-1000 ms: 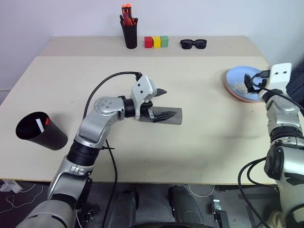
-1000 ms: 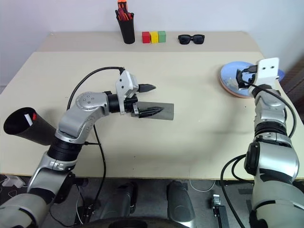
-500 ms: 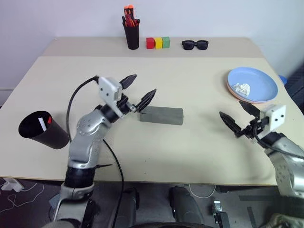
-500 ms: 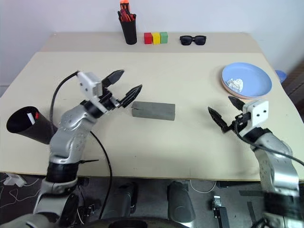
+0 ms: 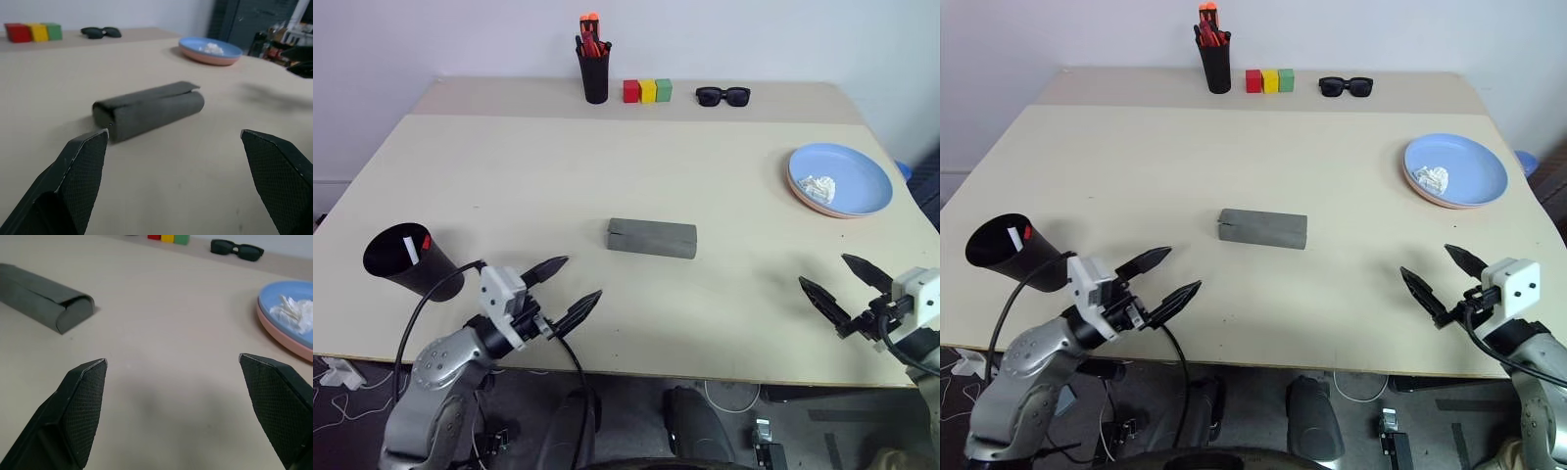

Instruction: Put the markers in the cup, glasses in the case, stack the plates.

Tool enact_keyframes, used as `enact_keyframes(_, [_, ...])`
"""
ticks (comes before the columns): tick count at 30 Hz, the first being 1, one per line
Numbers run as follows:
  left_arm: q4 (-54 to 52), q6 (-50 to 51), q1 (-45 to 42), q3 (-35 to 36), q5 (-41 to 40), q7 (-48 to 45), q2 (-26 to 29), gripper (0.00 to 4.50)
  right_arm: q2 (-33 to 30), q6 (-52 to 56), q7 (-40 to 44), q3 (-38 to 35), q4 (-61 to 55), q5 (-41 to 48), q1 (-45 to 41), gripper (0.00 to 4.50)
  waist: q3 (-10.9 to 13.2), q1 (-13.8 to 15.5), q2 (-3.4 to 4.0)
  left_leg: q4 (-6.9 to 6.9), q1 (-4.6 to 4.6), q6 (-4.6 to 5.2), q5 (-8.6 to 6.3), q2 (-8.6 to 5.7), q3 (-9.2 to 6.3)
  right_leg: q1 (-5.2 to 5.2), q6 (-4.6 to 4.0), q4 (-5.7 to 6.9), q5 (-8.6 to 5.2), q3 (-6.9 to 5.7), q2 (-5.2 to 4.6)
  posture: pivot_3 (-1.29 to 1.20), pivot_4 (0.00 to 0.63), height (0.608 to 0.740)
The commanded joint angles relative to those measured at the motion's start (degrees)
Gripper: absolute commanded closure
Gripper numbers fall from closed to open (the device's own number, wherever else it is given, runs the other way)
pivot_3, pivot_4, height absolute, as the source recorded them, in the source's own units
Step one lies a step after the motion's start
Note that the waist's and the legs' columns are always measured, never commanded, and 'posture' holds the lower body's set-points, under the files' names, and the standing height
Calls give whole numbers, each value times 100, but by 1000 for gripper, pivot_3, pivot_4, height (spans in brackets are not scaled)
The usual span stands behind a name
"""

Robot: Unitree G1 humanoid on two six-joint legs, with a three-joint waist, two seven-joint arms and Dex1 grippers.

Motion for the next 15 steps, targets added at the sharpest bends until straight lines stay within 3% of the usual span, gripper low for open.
enact_keyframes(1, [-115,-245,188,293,-102,-150,135,0,3,-269,252,-276,106,80,158,92,0,19,0,-1,-4,1,0,0,0,0,0,-6,0,0,0,0,150,740])
enact_keyframes(8, [385,-465,235,686,-204,-466,323,0,60,-616,593,-437,437,73,414,92,-3,22,1,2,-16,2,-2,0,1,1,-7,-30,5,-2,-1,0,150,740])
enact_keyframes(15, [587,-468,61,643,-207,-490,346,0,10,-749,700,-392,545,72,456,92,-5,14,2,1,-17,5,-3,0,1,0,-8,-33,6,-2,-1,0,150,740])
